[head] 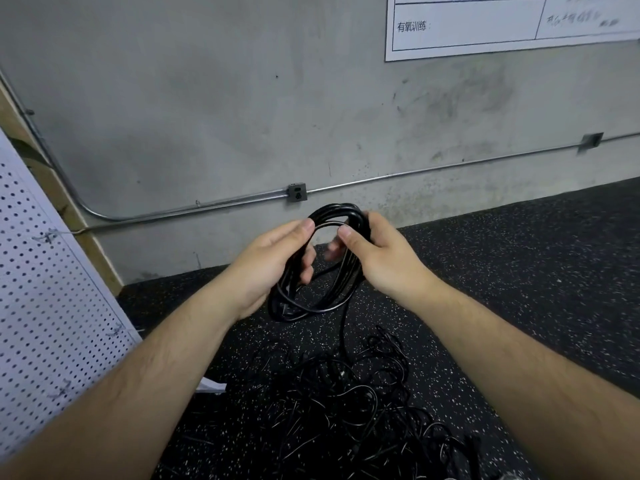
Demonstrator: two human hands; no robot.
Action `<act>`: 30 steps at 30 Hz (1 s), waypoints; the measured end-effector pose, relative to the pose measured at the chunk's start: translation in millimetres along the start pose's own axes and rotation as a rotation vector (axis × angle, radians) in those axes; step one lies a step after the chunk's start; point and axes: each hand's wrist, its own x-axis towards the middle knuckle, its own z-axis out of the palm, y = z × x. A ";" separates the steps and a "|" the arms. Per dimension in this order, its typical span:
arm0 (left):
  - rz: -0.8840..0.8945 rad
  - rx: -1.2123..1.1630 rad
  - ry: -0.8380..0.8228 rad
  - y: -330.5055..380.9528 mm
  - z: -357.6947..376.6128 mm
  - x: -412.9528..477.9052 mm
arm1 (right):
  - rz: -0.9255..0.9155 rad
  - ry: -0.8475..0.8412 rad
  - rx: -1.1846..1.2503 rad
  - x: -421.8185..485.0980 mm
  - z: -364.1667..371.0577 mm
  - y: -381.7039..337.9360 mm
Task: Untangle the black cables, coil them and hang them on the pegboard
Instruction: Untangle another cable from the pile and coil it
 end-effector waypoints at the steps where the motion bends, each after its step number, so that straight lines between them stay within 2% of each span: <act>1: -0.014 -0.032 0.001 -1.9 0.5 -0.3 | 0.022 0.016 0.067 -0.1 0.8 -2.0; 5: -0.068 -0.059 -0.013 -5.5 -0.7 -1.9 | 0.073 0.100 0.237 4.1 -3.2 -3.9; 10: -0.066 -0.220 -0.076 -4.4 -6.1 -5.5 | 0.118 0.081 0.275 6.4 -12.5 -6.8; 17: -0.062 -0.308 -0.077 -5.3 -12.0 -1.1 | 0.112 0.030 0.143 6.0 -24.2 -10.9; 19: -0.050 -0.101 -0.046 -4.3 -10.8 -0.8 | 0.107 0.030 -0.052 5.7 -26.1 -12.8; 23: 0.016 0.528 0.096 -1.1 3.4 -1.4 | 0.018 0.087 -0.508 6.8 -31.0 -5.6; 27: 0.199 0.829 0.396 -12.4 4.0 8.2 | -0.016 0.085 -0.572 7.0 -27.5 0.3; 30: 0.250 0.916 0.494 -24.8 -2.0 16.0 | -0.092 0.117 -0.656 6.6 -21.6 -0.9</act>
